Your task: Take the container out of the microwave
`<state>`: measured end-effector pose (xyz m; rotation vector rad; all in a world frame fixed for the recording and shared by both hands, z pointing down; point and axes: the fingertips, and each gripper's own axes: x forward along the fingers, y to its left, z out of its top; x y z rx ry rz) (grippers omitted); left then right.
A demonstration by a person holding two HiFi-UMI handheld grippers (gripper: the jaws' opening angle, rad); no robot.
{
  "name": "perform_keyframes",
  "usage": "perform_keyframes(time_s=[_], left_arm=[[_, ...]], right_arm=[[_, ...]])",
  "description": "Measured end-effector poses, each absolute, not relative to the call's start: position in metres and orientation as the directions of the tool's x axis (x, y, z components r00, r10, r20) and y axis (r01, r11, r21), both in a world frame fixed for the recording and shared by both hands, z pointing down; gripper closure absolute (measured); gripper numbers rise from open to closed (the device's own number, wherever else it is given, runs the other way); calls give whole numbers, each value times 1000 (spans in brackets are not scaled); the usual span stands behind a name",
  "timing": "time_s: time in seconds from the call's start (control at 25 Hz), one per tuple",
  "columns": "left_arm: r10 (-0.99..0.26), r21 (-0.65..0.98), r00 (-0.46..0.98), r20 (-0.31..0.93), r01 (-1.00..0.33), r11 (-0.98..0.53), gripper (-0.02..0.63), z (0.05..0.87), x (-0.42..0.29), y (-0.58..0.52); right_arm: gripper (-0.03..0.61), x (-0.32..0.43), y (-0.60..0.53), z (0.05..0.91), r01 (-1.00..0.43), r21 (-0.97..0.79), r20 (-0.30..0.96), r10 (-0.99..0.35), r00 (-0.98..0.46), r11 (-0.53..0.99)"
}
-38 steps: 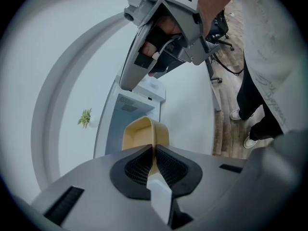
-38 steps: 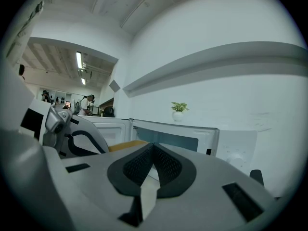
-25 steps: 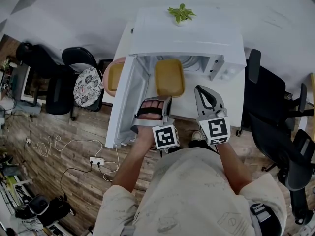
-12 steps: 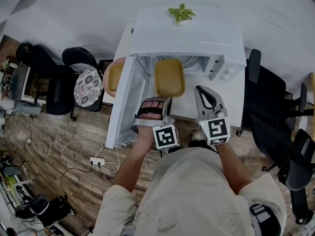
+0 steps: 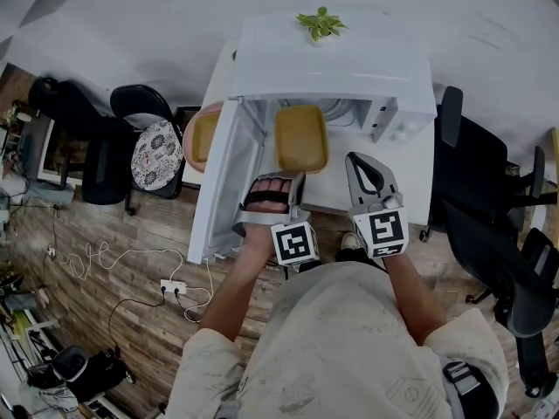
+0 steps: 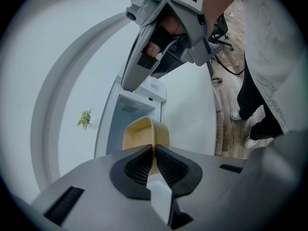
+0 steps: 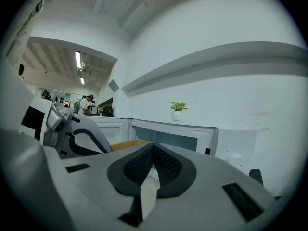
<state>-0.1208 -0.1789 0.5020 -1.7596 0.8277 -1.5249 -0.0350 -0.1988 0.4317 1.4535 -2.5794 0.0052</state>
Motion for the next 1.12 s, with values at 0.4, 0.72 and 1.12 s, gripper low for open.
perform_keyframes(time_s=[0.4, 0.72, 1.12], left_arm=[[-794, -797, 102, 599, -19, -604, 584, 509, -123, -174], [-799, -800, 117, 590, -46, -598, 584, 508, -120, -175], [-796, -797, 116, 594, -45, -602, 584, 514, -120, -173]], right_arm=[[565, -35, -197, 434, -847, 85, 162, -846, -507, 524], [565, -33, -196, 435, -846, 98, 166, -847, -505, 524], [565, -33, -195, 432, -843, 93, 163, -843, -512, 530]])
